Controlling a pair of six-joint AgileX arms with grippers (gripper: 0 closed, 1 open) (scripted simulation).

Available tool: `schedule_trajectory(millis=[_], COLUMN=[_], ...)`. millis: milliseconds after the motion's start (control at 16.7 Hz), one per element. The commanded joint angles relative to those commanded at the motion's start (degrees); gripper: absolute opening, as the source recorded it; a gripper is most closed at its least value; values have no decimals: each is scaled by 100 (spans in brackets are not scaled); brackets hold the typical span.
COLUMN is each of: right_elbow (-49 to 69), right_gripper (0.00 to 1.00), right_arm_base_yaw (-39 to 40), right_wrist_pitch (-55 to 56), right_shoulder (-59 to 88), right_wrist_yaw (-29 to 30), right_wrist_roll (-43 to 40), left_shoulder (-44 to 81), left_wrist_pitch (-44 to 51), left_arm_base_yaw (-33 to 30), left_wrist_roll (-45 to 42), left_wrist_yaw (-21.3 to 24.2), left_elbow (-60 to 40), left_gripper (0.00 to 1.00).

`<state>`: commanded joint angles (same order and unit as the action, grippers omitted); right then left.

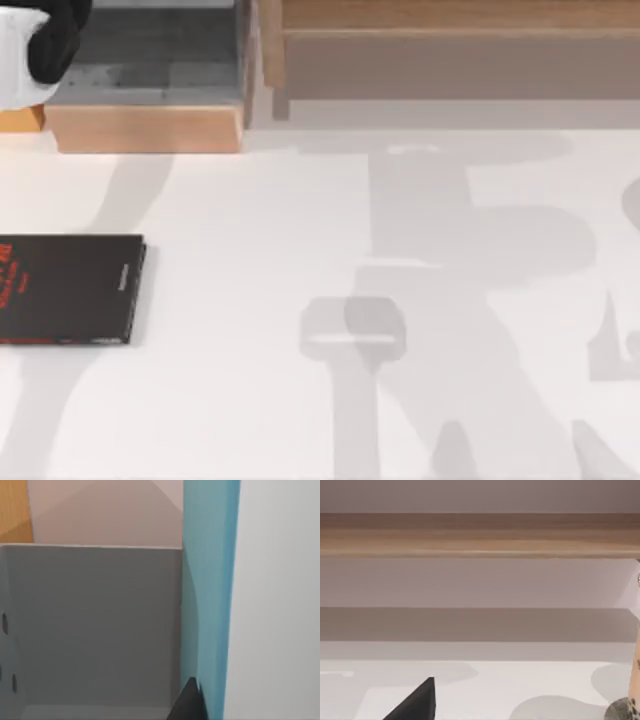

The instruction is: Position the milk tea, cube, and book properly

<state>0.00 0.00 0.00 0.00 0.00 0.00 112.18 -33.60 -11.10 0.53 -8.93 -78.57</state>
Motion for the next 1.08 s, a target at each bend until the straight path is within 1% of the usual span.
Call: schedule_trajectory(millis=[180, 300, 420, 720, 1080], right_elbow=[0, 0, 0, 0, 0], right_gripper=[100, 100, 100, 100, 100], right_arm_base_yaw=[0, 0, 0, 0, 0], right_wrist_pitch=[0, 0, 0, 0, 0], right_shoulder=[0, 0, 0, 0, 0], right_wrist_yaw=[0, 0, 0, 0, 0], right_wrist_roll=[0, 0, 0, 0, 0], left_shoulder=[-137, -417, -790, -1918, -3052], left_wrist_pitch=[-35, -110, -213, -584, -1112], left_arm_base_yaw=[-7, -6, 22, 238, 698], left_wrist_roll=[-169, -575, -1200, -3432, -6403], left_wrist_yaw=[43, 136, 260, 620, 984], left_elbow=[92, 308, 656, 2042, 4271], left_gripper=[0, 0, 0, 0, 0])
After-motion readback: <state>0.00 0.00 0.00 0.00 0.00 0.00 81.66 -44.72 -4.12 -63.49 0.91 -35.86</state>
